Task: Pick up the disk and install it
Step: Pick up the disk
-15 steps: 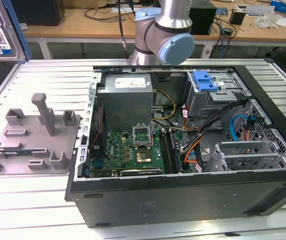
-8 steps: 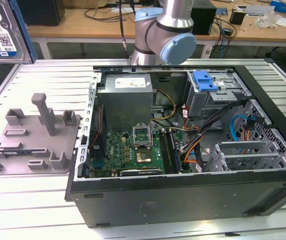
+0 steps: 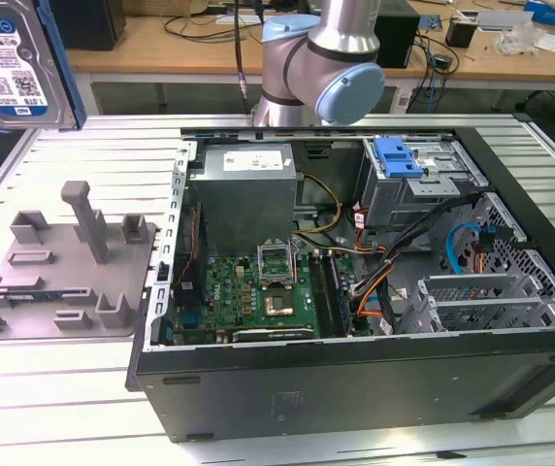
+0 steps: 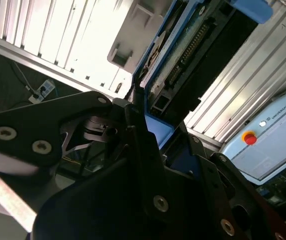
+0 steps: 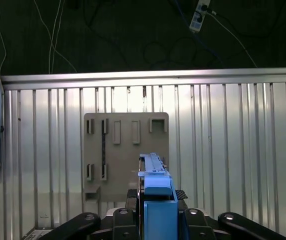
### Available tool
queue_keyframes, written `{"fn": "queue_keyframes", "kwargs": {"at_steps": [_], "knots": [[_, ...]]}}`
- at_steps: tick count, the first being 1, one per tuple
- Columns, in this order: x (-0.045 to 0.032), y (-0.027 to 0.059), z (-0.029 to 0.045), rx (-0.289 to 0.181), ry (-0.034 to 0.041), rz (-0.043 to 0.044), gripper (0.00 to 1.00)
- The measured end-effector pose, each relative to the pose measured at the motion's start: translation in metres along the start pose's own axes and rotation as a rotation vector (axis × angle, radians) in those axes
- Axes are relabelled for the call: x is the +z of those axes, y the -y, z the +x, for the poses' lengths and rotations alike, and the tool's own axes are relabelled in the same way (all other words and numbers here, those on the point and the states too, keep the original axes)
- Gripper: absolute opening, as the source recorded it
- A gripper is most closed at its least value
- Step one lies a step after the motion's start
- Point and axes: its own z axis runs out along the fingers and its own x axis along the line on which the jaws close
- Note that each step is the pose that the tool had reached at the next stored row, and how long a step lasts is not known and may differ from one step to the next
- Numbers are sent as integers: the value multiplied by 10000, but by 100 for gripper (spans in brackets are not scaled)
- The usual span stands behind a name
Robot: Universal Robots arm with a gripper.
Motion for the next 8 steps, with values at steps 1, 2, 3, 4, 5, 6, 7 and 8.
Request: {"fn": "queue_keyframes", "kwargs": {"at_steps": [1,2,3,4,5,6,7,8], "knots": [[-2,31,17,-2,0,-6,37],[-5,88,47,-3,0,-20,37],[-8,143,75,-4,-1,-35,37],[-10,177,93,-6,-2,-42,37],[-12,210,110,-8,-2,-51,37],[-14,242,126,-9,-2,-58,37],[-15,273,141,-9,-2,-65,37],[-17,313,162,-11,-2,-72,37]]}}
